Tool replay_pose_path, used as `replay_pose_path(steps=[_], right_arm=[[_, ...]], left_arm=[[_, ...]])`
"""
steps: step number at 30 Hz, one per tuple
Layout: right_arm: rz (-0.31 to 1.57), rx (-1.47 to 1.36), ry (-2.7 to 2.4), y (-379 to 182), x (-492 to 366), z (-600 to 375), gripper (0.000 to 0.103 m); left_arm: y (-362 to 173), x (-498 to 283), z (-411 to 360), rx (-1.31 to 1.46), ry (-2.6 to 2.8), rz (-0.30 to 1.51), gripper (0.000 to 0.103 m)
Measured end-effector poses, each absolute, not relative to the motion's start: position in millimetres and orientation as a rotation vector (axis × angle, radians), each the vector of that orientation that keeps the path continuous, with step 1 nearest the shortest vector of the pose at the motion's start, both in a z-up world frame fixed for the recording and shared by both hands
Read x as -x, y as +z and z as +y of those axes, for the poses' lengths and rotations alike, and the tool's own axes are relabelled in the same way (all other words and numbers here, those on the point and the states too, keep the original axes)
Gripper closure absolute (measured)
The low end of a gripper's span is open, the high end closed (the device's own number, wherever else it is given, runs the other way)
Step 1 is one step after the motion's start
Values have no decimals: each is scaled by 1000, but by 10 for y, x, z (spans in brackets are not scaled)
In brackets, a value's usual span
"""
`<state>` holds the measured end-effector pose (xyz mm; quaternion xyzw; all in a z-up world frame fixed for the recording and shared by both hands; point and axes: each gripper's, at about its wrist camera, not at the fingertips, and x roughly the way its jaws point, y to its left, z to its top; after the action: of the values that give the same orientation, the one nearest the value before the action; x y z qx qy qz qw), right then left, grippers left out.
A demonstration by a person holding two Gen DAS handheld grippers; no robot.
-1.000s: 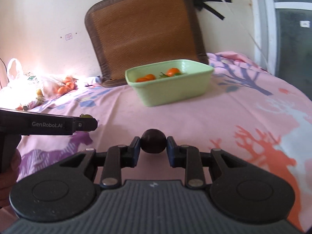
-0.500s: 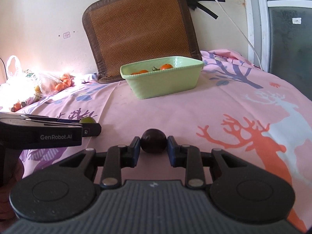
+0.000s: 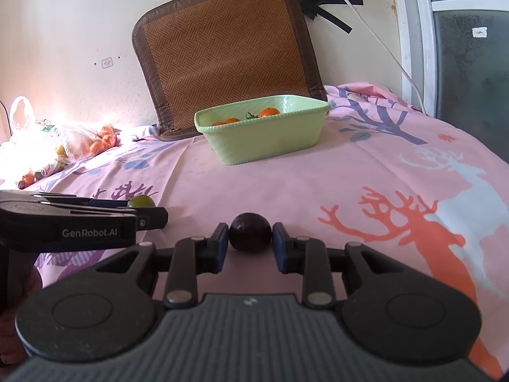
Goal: Organize fruits
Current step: 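Hold both tomatoes low above the bedspread, then open both grippers, setting the tomatoes down on the bedspread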
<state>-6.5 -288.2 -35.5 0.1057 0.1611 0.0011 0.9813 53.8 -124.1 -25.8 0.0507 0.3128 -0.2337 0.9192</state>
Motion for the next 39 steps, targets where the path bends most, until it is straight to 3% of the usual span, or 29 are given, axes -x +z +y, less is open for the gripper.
replay_pose_path(steps=[4, 39], right_arm=[[316, -215, -4, -354, 79, -2883, 70], [297, -200, -2, -349, 114, -2856, 69]], left_arm=[[-254, -523, -1239, -108, -479, 637, 54], [-253, -523, -1229, -104, -482, 638, 53]])
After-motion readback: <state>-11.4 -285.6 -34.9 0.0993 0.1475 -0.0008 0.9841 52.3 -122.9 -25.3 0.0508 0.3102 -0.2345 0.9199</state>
